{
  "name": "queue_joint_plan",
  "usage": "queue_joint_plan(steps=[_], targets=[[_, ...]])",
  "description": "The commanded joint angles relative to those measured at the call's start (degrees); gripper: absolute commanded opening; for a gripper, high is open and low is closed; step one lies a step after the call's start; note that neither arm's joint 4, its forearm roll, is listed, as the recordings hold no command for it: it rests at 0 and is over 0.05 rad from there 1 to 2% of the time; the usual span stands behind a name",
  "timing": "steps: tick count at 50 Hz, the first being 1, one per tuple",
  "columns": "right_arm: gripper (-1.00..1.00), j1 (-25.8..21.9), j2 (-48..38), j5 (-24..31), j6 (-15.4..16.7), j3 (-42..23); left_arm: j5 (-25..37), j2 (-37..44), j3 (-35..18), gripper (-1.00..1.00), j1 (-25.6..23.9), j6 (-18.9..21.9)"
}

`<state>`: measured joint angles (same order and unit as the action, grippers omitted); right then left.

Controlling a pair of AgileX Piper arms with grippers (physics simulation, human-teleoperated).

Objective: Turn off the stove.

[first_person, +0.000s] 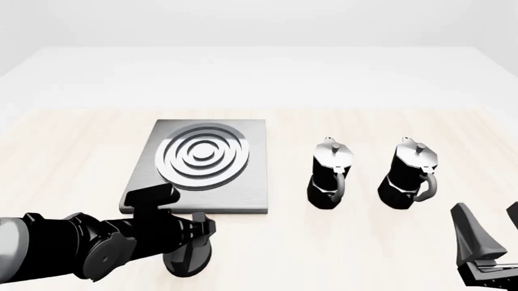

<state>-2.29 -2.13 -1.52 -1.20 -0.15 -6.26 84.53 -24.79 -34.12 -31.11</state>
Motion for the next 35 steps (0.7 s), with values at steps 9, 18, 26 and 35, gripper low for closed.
queue_joint_plan(steps=[9, 18, 26, 35], targets=[[1.0, 0.16, 1.18, 1.12, -0.19, -0.09, 2.45, -2.3, -10.52, 1.0, -3.04, -1.45], [1.0, 0.31, 1.59, 1.51, -0.35, -0.13, 0.78, -1.9, -10.3, 1.0, -5.23, -4.33], [1.0, 0.28, 1.4, 1.3, -0.41, -0.15, 0.03, -1.72, -11.02, 1.0, -6.41, -5.52], [1.0, 0.32, 1.27, 1.18, -0.41, -0.14, 2.79, -2.93, -14.56, 1.0, -5.96, -3.79]])
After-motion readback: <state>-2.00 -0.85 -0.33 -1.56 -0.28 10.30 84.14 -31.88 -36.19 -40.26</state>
